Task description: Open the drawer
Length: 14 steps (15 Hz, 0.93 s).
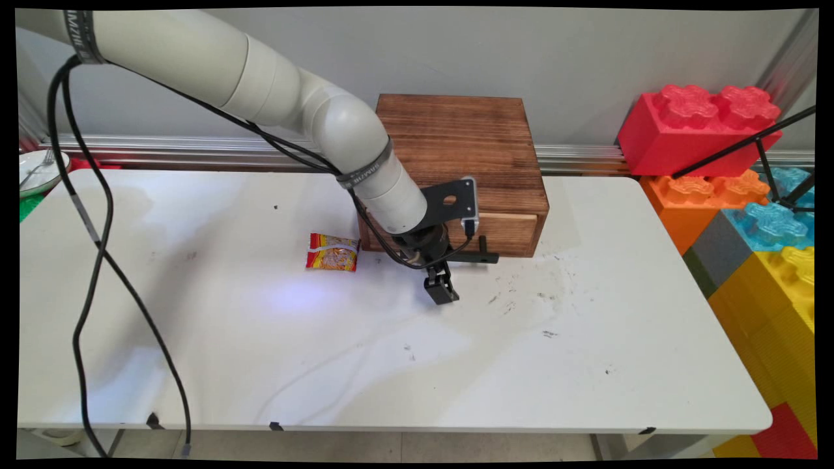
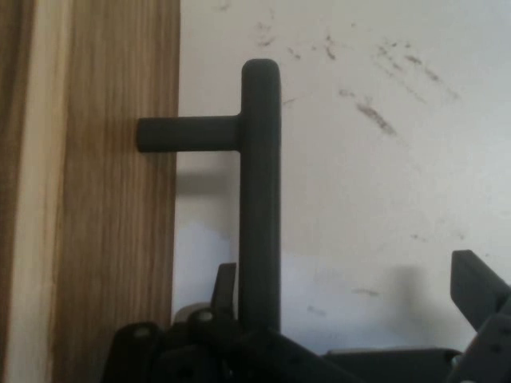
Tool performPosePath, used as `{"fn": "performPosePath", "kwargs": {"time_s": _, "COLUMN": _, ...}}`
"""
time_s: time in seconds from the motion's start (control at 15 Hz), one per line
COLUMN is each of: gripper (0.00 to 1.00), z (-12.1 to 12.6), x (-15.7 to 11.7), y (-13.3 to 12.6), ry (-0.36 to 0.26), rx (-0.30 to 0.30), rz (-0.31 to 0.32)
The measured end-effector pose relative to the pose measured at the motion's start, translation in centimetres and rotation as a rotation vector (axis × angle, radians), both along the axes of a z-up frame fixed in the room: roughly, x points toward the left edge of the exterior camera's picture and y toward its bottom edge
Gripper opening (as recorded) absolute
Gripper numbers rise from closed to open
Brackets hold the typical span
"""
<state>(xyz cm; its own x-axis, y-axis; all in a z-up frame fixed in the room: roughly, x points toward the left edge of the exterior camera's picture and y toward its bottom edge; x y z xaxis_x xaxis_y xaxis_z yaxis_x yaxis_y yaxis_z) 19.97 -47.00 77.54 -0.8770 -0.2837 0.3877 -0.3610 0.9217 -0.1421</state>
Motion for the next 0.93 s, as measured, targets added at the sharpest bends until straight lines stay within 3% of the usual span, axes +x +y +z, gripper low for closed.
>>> {"fn": "performPosePath", "kwargs": {"time_s": 0.93, "gripper": 1.00, "z": -0.5, "x": -2.0, "y": 5.1, "ry": 0.021, "rx": 0.032, "rz": -0.044}}
